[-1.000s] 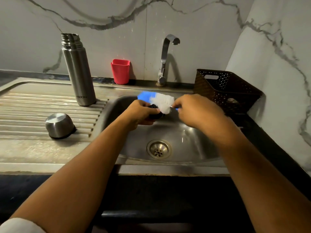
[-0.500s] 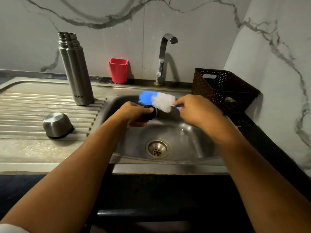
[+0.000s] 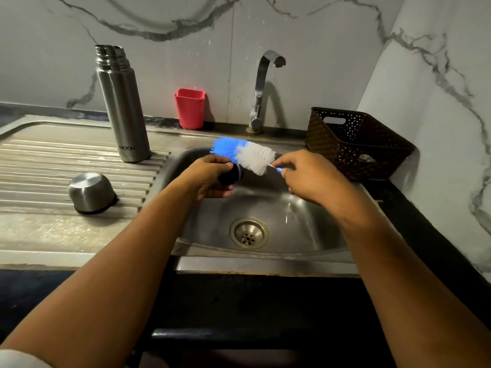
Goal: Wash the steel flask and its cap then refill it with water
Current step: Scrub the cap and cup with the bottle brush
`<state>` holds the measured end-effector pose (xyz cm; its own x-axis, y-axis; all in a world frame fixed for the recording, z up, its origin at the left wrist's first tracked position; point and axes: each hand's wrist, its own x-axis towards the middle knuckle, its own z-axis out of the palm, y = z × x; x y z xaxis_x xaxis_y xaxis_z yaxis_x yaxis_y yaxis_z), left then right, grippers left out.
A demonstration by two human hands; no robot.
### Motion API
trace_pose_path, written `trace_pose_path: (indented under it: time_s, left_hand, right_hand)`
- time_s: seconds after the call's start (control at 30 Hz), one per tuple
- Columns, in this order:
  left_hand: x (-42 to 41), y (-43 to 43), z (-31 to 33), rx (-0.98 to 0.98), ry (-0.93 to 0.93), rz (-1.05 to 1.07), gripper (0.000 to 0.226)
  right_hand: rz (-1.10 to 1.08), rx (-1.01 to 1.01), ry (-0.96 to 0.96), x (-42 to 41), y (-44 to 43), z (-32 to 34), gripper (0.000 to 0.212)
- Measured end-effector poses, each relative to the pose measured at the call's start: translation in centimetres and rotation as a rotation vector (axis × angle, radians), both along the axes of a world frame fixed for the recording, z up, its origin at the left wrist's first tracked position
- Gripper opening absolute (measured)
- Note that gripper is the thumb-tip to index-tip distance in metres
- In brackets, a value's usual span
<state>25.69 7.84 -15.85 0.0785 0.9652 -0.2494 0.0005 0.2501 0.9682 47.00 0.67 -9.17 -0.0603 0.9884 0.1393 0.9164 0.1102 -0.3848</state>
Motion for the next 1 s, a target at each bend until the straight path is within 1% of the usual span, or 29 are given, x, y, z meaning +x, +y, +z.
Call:
trace_pose_path:
  time_s: [0.1,0.17,0.23,0.27,0.33,0.4,0.47,0.57,0.67,0.73,0.8,0.87,0.93,1.0]
  left_hand:
    - [0.1,0.3,-0.3,0.019,0.000,0.009,0.046]
    - [0.0,0.3,-0.5,0.040,0.029,0.049,0.052]
    - [-0.1,0.5,-0.8,0.060,0.056,0.074,0.051]
    - [0.0,0.5,-0.9,0.065,0.078,0.073,0.050]
    - [0.5,0.5,-0.8,0.078,0.130,0.039,0.041]
    - [1.0,0.4,-0.5,0.089,0.187,-0.009,0.034]
    - [1.1,0.1,-0.3,0.079,0.205,-0.041,0.033]
    - [0.0,0.2,-0.4,0.071,0.183,-0.013,0.040]
    - [-0.5,0.5,-0.4,0.063,0.184,0.026,0.042]
    - [0.3,0.4,-0.1,0.065,0.172,-0.006,0.039]
    - [1.4,0.1,0.1,0.078,0.225,-0.072,0.037]
    - [1.5,-0.2,0.0,0.079,0.231,-0.095,0.037]
    - [0.5,-0.1,0.1,0.079,0.233,-0.063,0.038]
    - [-0.6,0.2,0.1,0.063,0.259,-0.022,0.037]
  right_hand:
    - [0.019,-0.014,0.010,0.7,-0.6,0.9,0.035]
    - [0.011,0.000,0.039,1.7,-1.4,2.6,0.033]
    - [0.022,-0.001,0.064,2.4,-2.3,4.1,0.031]
    - [0.026,-0.015,0.047,2.1,-2.4,4.5,0.031]
    - [0.045,-0.059,-0.052,0.5,-1.9,3.7,0.033]
    - [0.033,-0.052,-0.144,-1.5,-0.5,1.7,0.036]
    - [-0.011,0.002,-0.125,-2.4,0.4,0.4,0.039]
    - [-0.038,0.063,-0.079,-0.6,-0.5,1.7,0.037]
    - [-0.005,0.019,-0.038,1.1,-2.3,3.7,0.035]
    - [0.007,-0.013,-0.099,-0.1,-2.2,3.4,0.035]
    - [-0.007,-0.023,-0.189,-1.8,-1.0,1.4,0.036]
    - [-0.043,0.007,-0.172,-2.5,-0.2,0.2,0.035]
    - [-0.065,0.046,-0.139,-1.4,-0.5,1.2,0.036]
    - [-0.042,0.039,-0.105,0.1,-1.5,2.8,0.036]
